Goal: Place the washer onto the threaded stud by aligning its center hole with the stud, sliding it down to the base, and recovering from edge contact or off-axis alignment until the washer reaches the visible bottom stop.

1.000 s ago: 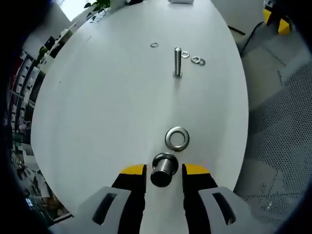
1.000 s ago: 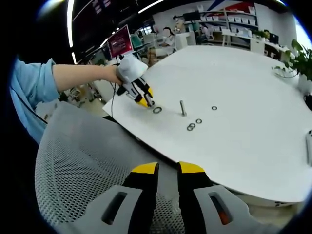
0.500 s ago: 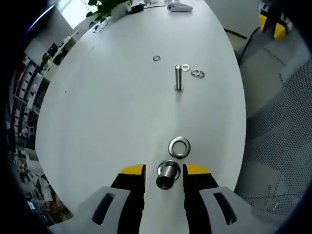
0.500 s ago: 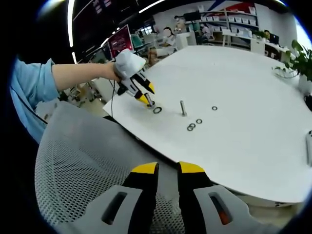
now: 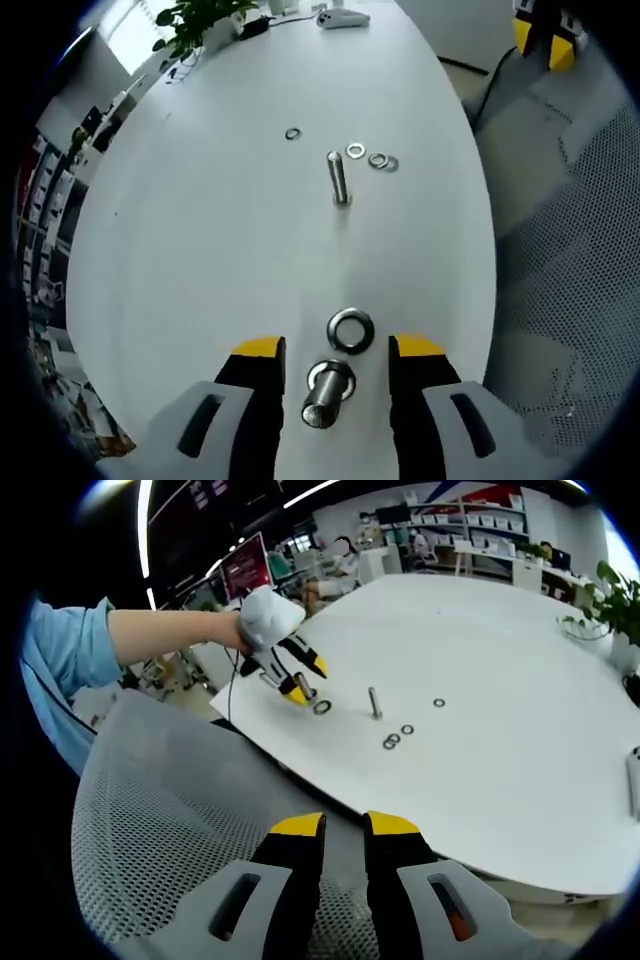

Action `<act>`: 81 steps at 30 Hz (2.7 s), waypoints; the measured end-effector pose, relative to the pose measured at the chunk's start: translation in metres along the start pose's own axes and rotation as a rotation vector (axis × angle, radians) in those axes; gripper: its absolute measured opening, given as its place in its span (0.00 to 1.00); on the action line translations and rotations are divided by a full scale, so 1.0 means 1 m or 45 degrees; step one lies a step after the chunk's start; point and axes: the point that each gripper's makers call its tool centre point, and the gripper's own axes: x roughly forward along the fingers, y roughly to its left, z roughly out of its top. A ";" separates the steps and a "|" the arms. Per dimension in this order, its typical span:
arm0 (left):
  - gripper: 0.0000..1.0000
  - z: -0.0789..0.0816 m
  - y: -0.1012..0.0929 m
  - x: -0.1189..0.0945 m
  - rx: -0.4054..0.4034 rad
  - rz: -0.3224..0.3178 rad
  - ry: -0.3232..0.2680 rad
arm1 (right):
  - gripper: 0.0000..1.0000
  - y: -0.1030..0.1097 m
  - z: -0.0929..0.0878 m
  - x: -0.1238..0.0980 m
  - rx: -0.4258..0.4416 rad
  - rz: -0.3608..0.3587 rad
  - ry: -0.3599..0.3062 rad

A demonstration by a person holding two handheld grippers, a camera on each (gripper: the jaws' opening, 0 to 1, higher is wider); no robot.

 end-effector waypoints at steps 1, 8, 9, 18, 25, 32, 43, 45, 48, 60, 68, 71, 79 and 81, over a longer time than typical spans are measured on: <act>0.39 0.000 0.000 0.002 0.003 -0.006 0.006 | 0.18 0.000 0.000 0.000 0.000 0.000 0.000; 0.36 -0.001 -0.007 0.016 0.036 -0.056 0.055 | 0.18 -0.002 0.000 -0.001 0.016 -0.010 -0.009; 0.36 -0.002 -0.008 0.019 0.042 -0.062 0.068 | 0.18 -0.002 0.000 -0.001 0.017 -0.011 -0.009; 0.31 -0.004 -0.014 0.026 0.028 -0.085 0.085 | 0.18 -0.002 0.000 -0.001 0.014 -0.011 -0.004; 0.30 -0.004 -0.014 0.026 -0.005 -0.096 0.078 | 0.18 -0.001 -0.001 0.000 0.011 -0.008 0.004; 0.26 -0.003 -0.018 0.026 0.008 -0.109 0.077 | 0.18 -0.001 -0.001 -0.001 0.011 -0.009 0.003; 0.00 -0.008 -0.021 0.025 0.051 -0.035 0.155 | 0.18 -0.002 0.000 -0.001 0.015 -0.014 -0.001; 0.00 0.006 -0.022 0.026 0.145 -0.011 0.082 | 0.18 -0.002 -0.001 -0.001 0.015 -0.014 0.000; 0.00 0.003 -0.018 0.027 0.081 -0.009 0.089 | 0.18 -0.002 -0.001 -0.001 0.014 -0.014 0.001; 0.05 -0.008 -0.011 0.009 0.083 -0.048 0.105 | 0.18 -0.001 0.000 0.000 0.005 -0.006 0.002; 0.18 -0.021 -0.018 0.013 0.125 -0.090 0.186 | 0.18 0.000 0.000 0.000 0.002 -0.003 0.002; 0.25 -0.021 -0.020 0.017 0.111 -0.097 0.191 | 0.18 0.000 0.000 0.000 0.003 -0.003 0.001; 0.25 -0.031 -0.025 0.017 0.116 -0.132 0.229 | 0.18 0.000 0.000 0.000 0.003 -0.001 -0.001; 0.24 -0.030 -0.026 0.017 0.148 -0.137 0.226 | 0.18 0.000 0.000 0.000 0.003 -0.001 -0.003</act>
